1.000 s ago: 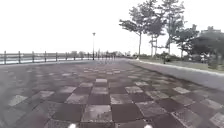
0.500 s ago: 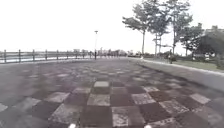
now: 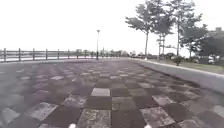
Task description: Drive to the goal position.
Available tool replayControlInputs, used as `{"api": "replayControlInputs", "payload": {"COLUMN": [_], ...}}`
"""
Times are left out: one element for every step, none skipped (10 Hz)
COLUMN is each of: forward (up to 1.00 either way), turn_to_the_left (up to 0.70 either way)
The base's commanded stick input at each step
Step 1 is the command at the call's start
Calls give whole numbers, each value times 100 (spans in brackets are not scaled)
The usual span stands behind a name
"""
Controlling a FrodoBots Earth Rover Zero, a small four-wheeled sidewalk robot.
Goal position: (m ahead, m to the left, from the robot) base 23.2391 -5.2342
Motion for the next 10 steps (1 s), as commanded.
{"api": "replayControlInputs", "payload": {"forward": [100, 100, 100, 100, 100, 100, 100, 100, 100, 100], "turn_to_the_left": [-38, -40, -40, -1, 0, 0, 0, 0, 0, 0]}}
